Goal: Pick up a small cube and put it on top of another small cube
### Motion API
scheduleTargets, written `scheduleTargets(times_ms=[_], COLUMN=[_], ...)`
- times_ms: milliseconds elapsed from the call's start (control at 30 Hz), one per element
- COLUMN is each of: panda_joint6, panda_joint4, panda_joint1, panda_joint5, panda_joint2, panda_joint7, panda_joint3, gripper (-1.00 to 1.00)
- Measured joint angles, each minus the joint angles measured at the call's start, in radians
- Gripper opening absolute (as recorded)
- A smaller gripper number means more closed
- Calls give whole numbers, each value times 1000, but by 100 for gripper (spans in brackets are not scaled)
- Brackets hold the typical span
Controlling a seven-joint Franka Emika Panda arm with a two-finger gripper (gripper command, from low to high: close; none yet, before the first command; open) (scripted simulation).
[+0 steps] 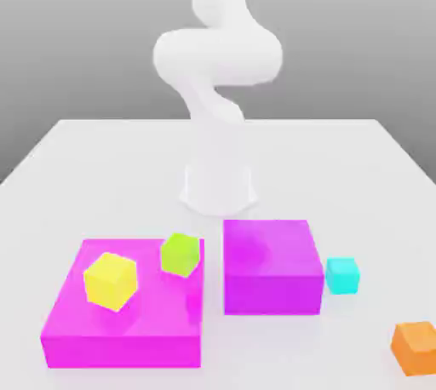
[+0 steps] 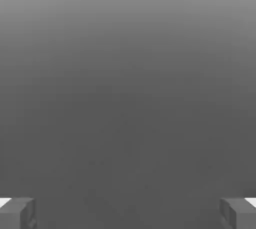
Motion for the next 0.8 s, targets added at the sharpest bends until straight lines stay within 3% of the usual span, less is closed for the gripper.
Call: scheduleTargets(times_ms=[367, 633, 800], panda_joint6=[285, 492, 634], panda_joint4=[-271, -466, -466], panda_joint1=[303, 469, 508], panda_joint5=[11, 1, -68], panda_joint2=[410, 709, 890], panda_joint7=[-492, -835, -833], panda_joint3=[19, 94, 63], gripper=[0, 0, 0])
